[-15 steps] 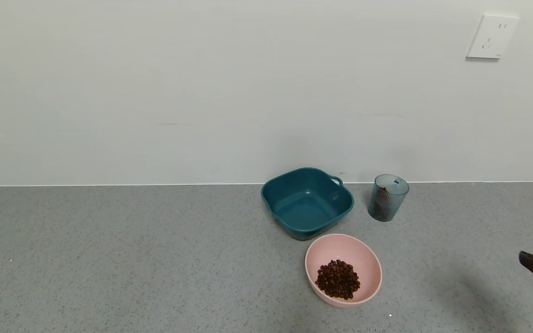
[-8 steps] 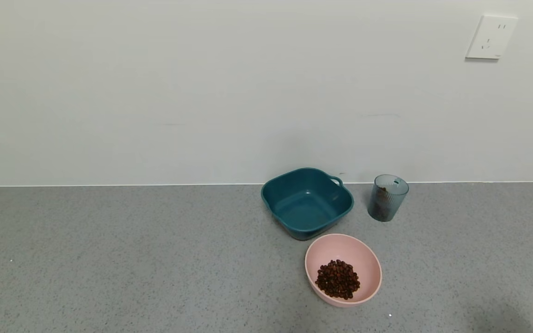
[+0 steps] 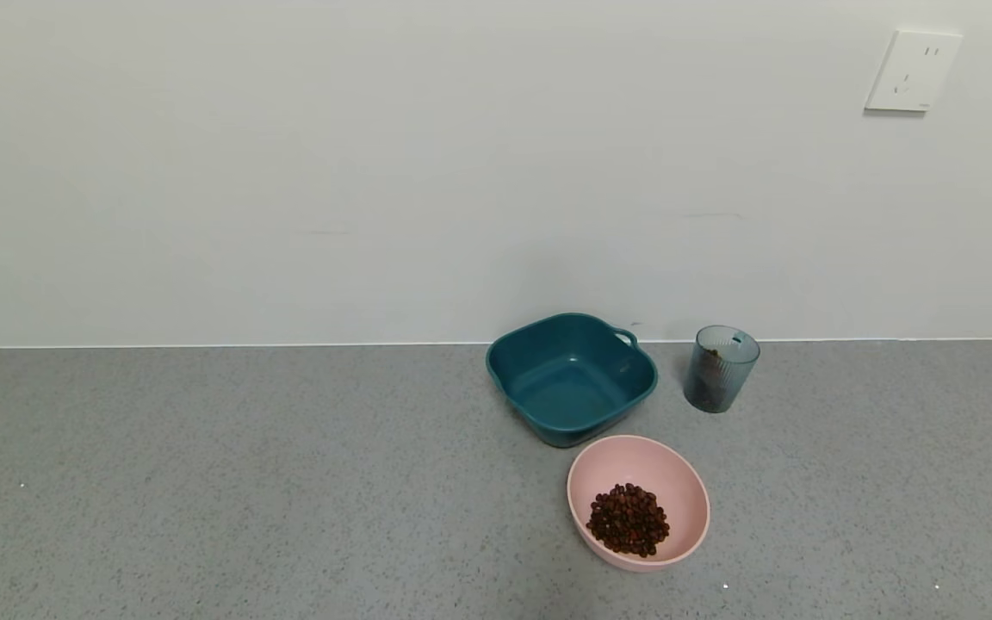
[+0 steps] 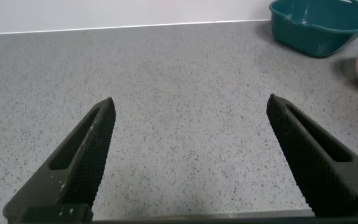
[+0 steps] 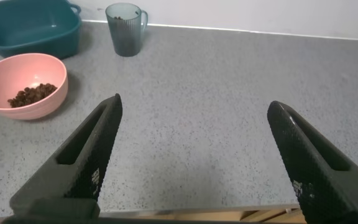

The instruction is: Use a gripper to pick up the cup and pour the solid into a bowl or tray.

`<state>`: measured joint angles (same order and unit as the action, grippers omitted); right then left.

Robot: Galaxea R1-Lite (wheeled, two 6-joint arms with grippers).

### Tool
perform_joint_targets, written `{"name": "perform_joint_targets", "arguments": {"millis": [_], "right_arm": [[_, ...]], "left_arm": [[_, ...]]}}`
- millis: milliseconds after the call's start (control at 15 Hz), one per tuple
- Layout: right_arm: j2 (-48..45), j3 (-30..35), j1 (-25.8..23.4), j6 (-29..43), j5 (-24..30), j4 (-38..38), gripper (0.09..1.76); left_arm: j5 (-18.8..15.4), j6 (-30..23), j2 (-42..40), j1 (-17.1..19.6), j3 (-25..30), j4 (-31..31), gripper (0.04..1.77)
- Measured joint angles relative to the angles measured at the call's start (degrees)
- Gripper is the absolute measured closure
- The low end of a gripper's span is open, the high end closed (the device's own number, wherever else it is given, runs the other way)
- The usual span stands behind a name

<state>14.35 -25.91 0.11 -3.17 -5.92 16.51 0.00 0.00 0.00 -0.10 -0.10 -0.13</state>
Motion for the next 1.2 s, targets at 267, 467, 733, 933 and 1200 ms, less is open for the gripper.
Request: {"name": "perform_joint_targets", "arguments": {"millis": [267,467,733,933,1200], "right_arm": [[-5.8,2.2,-0.4,0.0,3.6,-0.1,0.15],[-9.6,4.4,-0.2,0.0,4.6,-0.7,0.15],[-13.5,7.5,-0.1,0.4,5.4,-1.0,0.15],[-14.2,10.2,-0.1,0.4,5.4,-4.9,0.15],[-14.4,16.0,-0.2,0.1,5.2,-12.3,0.15]], "left_arm": [[0.0,0.0,0.0,0.0,0.0,0.0,0.06],[0.0,0.0,0.0,0.0,0.0,0.0,0.06],[0.0,0.0,0.0,0.0,0.0,0.0,0.06],[0.0,0.0,0.0,0.0,0.0,0.0,0.06],[0.0,0.0,0.0,0.0,0.0,0.0,0.06]]}}
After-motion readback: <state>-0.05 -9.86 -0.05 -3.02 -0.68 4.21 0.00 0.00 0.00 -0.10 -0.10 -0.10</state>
